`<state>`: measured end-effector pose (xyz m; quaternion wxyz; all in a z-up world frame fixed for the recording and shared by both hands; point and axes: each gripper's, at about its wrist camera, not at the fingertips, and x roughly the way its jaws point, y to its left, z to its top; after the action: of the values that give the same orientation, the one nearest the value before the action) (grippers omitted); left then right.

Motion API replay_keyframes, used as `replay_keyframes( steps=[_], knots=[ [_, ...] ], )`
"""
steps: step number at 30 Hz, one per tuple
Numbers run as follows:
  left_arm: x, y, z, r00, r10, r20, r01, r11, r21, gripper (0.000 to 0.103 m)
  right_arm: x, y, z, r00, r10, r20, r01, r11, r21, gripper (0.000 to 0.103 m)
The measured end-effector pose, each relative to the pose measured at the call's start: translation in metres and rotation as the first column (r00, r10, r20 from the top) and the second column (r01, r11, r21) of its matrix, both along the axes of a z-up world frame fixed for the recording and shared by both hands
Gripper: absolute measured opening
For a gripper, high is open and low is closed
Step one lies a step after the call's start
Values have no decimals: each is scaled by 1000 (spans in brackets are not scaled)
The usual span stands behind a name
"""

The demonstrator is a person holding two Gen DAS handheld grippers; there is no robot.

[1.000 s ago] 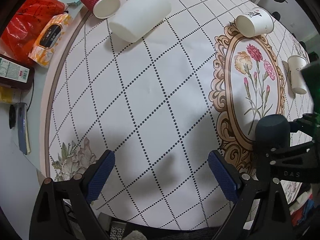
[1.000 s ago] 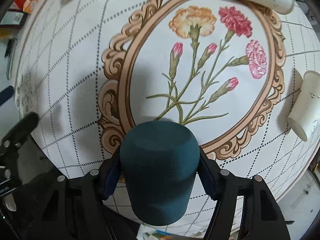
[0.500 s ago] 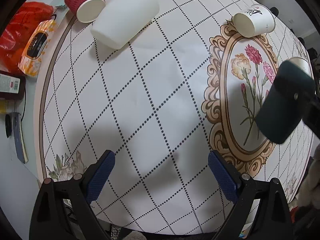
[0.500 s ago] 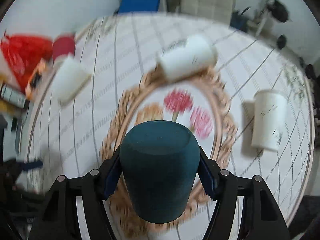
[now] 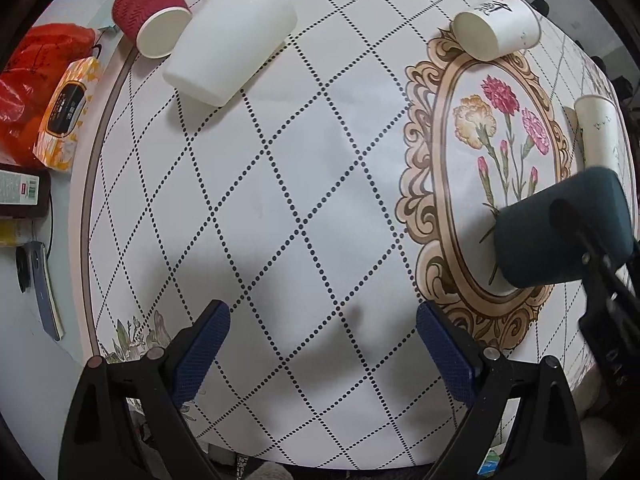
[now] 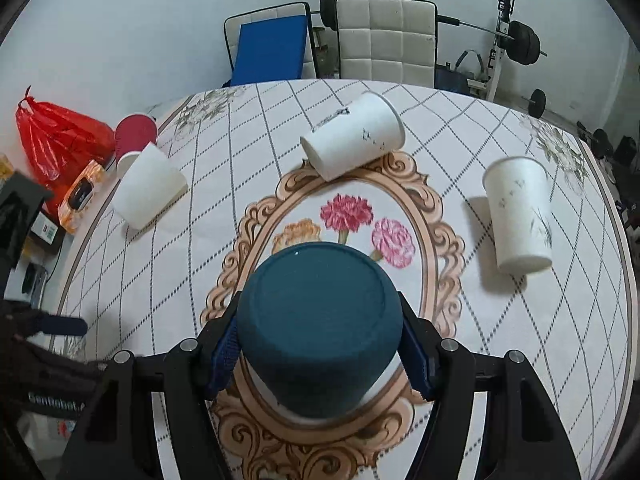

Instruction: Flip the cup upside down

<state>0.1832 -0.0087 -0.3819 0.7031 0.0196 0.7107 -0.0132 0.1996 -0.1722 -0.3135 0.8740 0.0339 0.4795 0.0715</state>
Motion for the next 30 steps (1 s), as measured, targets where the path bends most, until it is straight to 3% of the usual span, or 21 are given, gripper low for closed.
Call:
replay_keyframes(
  steps=[8,13,15,22,30],
  knots=[
    [-9,-26,9,999,-42,25,42,999,-7,95,-13,5,-6,998,-3,-66,2,1000,-16,72],
    [-7,-34,22,995,-65,70,65,998,6,95,-18,-2,-3,991,-64,-120,64,998,0,92],
    [-6,-35,30,993,-74,90,74,997,9,96,-21,-6,1,987,-84,-134,86,996,5,94],
    [-13,-33,65,977,-115,177,113,993,18,99,-45,-18,40,977,-189,-97,184,981,-58,95],
    [-44,-32,115,928,-202,312,196,979,48,99,-95,-31,98,922,-385,-41,371,909,-191,95]
  ],
)
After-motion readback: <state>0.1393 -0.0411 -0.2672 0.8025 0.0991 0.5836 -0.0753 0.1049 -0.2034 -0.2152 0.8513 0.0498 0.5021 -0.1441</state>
